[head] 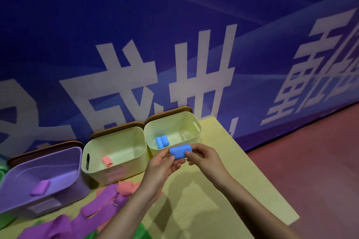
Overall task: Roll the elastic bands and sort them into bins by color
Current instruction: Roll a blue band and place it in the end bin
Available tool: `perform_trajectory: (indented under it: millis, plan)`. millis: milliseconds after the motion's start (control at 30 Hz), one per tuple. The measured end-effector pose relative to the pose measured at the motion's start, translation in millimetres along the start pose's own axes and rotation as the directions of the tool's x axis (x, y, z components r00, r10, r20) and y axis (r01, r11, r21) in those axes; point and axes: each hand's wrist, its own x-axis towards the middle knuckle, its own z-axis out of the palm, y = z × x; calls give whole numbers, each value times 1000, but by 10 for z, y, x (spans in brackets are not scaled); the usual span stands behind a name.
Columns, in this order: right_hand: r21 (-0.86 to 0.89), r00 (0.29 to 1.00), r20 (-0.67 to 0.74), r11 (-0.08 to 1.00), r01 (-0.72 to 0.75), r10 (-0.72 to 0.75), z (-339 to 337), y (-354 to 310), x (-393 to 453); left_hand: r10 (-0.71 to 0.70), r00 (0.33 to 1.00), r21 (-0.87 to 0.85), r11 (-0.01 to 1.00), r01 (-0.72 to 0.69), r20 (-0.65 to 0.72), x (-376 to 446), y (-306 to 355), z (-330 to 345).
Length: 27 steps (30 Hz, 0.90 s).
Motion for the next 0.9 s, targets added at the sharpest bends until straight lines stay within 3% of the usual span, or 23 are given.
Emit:
perform_trajectory:
  millis: [133, 267, 400, 500, 567, 667, 800, 900]
  plan:
    - [-52, 997, 67, 998, 28, -25, -48, 39, 14, 46, 999, 200, 979, -46, 5, 87, -18, 19]
    - [-184, 990, 142, 983, 20, 6, -81, 79, 49, 70, 994, 437, 894, -101, 86, 143, -12, -61]
    - [-144, 976, 215, 990, -8, 39, -76, 123, 114, 73, 989, 533, 836, -130, 126, 183, 16, -137]
    - [-72, 984, 176, 997, -14, 27, -22, 158, 162, 89, 995, 440, 892, -103, 52, 217, 36, -130]
    - [21, 994, 111, 1000, -7, 4, 44, 149, 173, 36, 998, 196, 980, -25, -49, 211, 12, -107]
    - [164, 1000, 2, 986, 2, -3, 142, 141, 176, -9, 995, -95, 995, -1, -100, 177, -17, -21]
    - [298, 999, -42, 955, -17, 31, 196, 165, 158, 21, 994, -92, 995, -31, -112, 228, -29, 97]
    - [297, 999, -18, 954, -33, 40, 162, 150, 166, 39, 990, -38, 998, -45, -134, 320, -27, 84]
